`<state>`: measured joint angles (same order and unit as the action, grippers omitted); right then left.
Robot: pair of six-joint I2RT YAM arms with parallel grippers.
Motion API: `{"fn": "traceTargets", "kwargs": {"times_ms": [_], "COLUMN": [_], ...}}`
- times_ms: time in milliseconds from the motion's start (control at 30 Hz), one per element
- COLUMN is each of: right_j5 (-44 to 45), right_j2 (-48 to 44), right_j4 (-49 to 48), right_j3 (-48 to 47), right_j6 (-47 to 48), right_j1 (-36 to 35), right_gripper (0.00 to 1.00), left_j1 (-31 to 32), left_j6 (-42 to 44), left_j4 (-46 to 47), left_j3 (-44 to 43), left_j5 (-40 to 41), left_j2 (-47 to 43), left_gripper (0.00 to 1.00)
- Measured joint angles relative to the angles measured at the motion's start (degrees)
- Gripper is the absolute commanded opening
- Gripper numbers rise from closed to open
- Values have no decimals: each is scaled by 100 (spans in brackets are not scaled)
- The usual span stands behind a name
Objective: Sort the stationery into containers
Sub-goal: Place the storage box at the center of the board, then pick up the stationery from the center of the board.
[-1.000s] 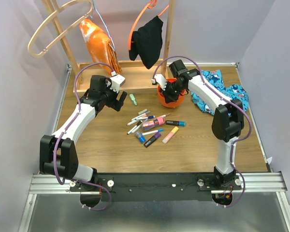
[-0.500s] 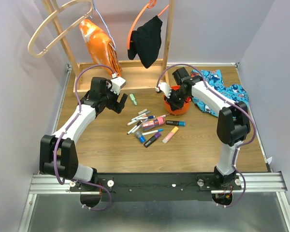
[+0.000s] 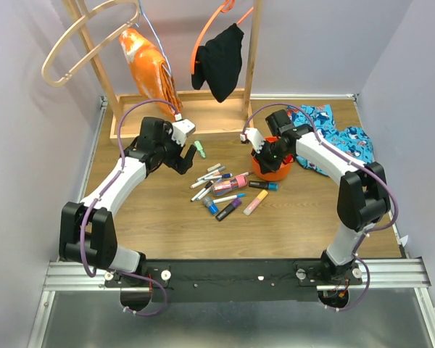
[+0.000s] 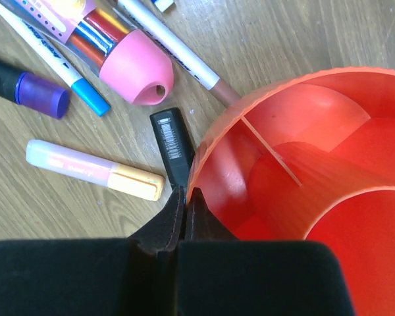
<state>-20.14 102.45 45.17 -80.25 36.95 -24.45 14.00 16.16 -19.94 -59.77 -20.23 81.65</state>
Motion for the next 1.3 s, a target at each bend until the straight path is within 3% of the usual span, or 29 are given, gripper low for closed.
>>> {"fn": "traceTargets", "kwargs": {"times_ms": [267, 367, 400, 500, 833, 933, 1000, 1300], "right_j5": [4, 55, 103, 247, 278, 267, 284, 1589], "right_j2": [-223, -267, -286, -321, -1069, -1646, -1974, -3309], "right_j4": [-560, -748, -846, -922, -717, -629, -608, -719], "right_j3": [446, 562, 632, 776, 667, 557, 525, 437], "right_j6": [-404, -472, -514, -608, -944, -1108, -1213, -2479], "right_j1": [214, 319, 356, 385, 407, 407, 407, 426], "right_gripper": [5, 28, 42, 60, 63, 65, 65, 79], "left_j1": [140, 212, 236, 326, 1233, 1749, 1978, 2273], "left_j6": [37, 33, 31, 28, 693, 1049, 1158, 518], "left_j4": [-125, -129, -131, -133, -903, -1045, -1054, -328], "left_j3": [-24, -24, -24, -24, -361, -385, -367, -297], "left_j5": [-127, -127, -127, -118, -57, -96, -157, -190], "left_j2": [0, 0, 0, 0, -146, -258, -326, 114], "left_gripper": [98, 98, 98, 98, 95, 90, 81, 79]}}
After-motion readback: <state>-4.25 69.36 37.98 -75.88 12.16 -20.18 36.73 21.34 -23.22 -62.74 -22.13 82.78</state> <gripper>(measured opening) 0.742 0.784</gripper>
